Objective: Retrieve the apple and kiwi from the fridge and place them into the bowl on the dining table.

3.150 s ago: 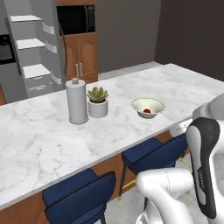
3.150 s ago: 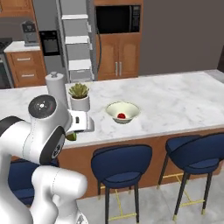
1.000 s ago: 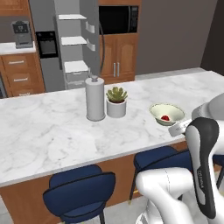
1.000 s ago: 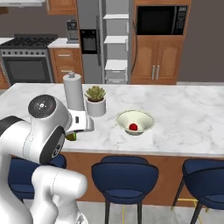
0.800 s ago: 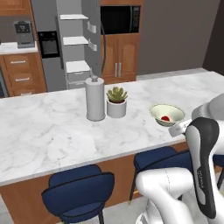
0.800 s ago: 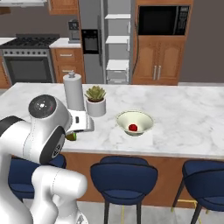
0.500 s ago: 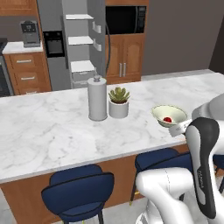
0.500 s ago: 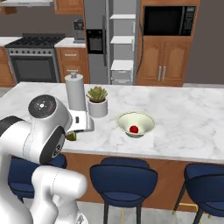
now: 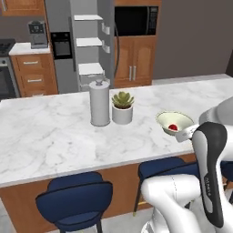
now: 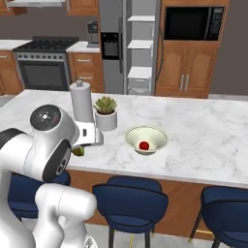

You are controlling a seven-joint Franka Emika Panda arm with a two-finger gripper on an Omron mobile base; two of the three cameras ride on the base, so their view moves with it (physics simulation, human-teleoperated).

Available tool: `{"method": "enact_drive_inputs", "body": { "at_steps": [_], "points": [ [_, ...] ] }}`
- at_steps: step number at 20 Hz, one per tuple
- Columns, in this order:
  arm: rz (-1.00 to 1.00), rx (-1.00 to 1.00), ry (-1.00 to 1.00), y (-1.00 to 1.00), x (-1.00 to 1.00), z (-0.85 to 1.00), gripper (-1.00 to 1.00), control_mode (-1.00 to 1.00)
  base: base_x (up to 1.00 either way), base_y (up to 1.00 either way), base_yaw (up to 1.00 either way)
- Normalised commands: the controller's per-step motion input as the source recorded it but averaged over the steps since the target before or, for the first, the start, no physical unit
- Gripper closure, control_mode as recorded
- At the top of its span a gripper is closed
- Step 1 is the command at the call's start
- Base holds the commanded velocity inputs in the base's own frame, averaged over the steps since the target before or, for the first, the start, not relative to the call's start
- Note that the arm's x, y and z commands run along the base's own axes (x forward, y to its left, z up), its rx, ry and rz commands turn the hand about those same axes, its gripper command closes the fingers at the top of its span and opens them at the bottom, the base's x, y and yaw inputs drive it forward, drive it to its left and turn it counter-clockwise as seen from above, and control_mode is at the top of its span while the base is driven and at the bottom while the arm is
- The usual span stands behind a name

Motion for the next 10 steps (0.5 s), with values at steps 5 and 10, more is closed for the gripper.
{"method": "enact_drive_inputs", "body": {
  "at_steps": [5,10],
  "points": [
    [0.00,0.00,0.00,0.00,0.00,0.00,1.00,1.00,0.51,-1.00,0.17],
    [0.00,0.00,0.00,0.00,0.00,0.00,1.00,1.00,0.60,-1.00,0.28]
  ]
}}
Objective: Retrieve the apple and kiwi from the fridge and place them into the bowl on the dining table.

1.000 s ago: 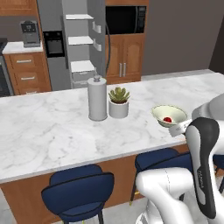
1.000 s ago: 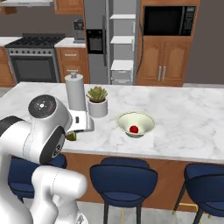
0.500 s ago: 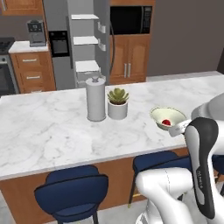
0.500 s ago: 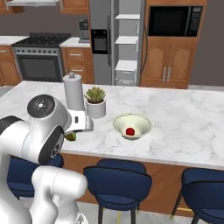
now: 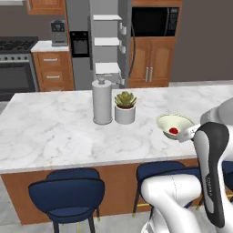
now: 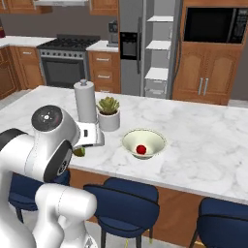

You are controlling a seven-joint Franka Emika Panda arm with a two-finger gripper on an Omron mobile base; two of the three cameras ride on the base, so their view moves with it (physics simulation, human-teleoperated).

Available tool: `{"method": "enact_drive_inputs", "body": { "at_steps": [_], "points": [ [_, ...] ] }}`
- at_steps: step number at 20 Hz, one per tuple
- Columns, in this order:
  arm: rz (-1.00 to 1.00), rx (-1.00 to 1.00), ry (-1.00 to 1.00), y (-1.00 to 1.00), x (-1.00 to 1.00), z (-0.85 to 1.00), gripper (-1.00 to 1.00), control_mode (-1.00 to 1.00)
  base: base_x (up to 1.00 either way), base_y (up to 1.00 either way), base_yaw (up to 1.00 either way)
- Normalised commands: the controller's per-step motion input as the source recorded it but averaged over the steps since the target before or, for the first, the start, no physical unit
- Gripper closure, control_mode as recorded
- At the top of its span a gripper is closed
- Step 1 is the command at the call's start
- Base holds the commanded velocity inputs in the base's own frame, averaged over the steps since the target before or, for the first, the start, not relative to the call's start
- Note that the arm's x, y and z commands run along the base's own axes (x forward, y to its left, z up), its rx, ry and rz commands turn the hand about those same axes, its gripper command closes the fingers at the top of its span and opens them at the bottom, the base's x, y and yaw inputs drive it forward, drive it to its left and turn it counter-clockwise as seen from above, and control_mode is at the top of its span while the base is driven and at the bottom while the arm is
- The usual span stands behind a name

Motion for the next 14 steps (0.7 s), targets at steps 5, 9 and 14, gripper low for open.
{"method": "enact_drive_inputs", "body": {
  "at_steps": [5,9,14],
  "points": [
    [0.00,0.00,0.00,0.00,0.00,0.00,1.00,1.00,0.78,-1.00,0.32],
    [0.13,0.11,0.00,-0.50,0.36,-0.12,1.00,-1.00,0.41,-0.50,0.15],
    [0.05,0.11,0.00,-1.00,0.42,-0.12,1.00,-1.00,0.00,0.00,0.00]
  ]
}}
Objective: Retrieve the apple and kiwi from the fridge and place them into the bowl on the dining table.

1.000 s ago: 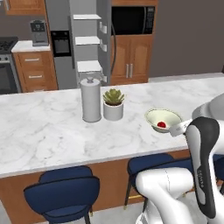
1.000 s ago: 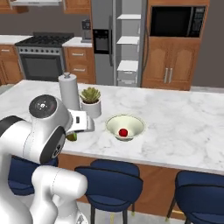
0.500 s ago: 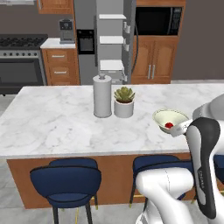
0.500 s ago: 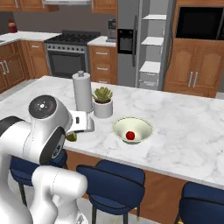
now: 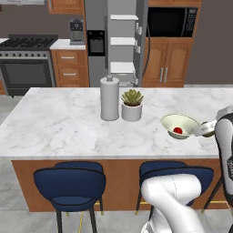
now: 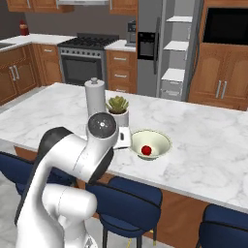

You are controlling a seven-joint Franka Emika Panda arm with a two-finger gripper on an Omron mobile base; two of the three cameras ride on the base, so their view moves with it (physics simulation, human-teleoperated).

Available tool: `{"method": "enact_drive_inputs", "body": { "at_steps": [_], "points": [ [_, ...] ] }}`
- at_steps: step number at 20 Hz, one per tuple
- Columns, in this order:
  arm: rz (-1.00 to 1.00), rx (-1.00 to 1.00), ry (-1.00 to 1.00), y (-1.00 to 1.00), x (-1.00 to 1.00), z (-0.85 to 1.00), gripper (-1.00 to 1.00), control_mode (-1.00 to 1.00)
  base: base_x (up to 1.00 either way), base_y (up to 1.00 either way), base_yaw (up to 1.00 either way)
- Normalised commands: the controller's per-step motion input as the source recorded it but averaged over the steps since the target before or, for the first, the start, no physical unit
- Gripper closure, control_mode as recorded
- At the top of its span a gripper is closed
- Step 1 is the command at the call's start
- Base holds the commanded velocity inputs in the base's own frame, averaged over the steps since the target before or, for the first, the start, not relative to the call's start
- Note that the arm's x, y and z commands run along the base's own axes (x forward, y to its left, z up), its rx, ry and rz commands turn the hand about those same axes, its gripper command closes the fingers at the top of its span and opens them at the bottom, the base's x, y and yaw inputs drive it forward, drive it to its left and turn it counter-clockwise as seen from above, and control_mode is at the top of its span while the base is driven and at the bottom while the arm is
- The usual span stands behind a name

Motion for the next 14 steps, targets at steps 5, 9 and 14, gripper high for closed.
{"method": "enact_drive_inputs", "body": {
  "at_steps": [5,9,14],
  "points": [
    [-0.04,0.03,0.00,-0.98,0.36,-0.11,1.00,-1.00,0.00,0.00,0.00],
    [-0.08,0.02,0.02,-0.61,0.74,-0.03,1.00,-1.00,0.00,0.00,0.00],
    [-0.03,0.02,0.13,-0.25,0.99,-0.03,1.00,-1.00,0.00,0.00,0.00]
  ]
}}
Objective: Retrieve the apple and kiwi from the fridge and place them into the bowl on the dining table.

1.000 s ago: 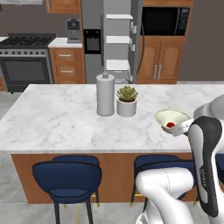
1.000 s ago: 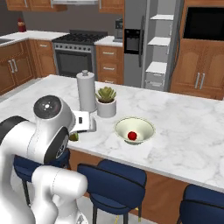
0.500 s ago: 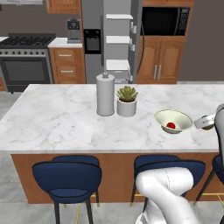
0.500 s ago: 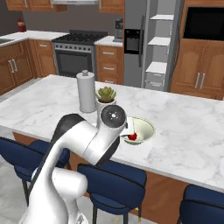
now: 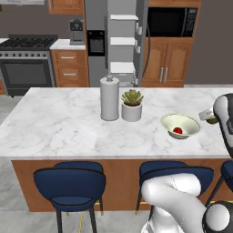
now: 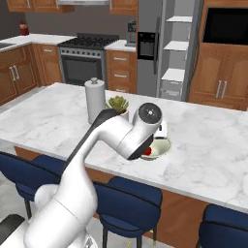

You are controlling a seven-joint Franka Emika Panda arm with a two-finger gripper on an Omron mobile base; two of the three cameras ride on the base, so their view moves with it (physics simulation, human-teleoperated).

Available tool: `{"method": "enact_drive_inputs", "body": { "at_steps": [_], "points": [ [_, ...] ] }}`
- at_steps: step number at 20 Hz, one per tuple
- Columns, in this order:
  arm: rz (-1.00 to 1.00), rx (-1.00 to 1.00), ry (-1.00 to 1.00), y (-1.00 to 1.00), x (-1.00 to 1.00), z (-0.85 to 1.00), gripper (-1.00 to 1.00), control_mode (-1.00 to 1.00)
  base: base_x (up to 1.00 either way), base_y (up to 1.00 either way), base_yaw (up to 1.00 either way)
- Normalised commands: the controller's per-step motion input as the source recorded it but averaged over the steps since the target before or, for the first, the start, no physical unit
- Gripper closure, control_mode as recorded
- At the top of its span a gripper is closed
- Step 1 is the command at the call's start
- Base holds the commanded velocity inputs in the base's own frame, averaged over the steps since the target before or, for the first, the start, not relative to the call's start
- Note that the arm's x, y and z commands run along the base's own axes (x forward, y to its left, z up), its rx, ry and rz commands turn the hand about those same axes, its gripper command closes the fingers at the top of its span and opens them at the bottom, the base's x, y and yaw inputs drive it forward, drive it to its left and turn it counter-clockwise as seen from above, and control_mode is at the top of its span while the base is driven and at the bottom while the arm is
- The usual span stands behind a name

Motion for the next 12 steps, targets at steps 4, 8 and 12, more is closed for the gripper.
{"method": "enact_drive_inputs", "body": {
  "at_steps": [4,8,12],
  "points": [
    [-0.04,0.00,0.09,-0.06,1.00,-0.27,1.00,-1.00,0.00,0.00,0.00],
    [-0.05,0.00,0.09,0.00,0.80,-0.42,1.00,-1.00,0.00,0.00,0.00],
    [-0.06,0.00,0.11,0.00,0.42,-0.52,1.00,-1.00,0.00,0.00,0.00]
  ]
}}
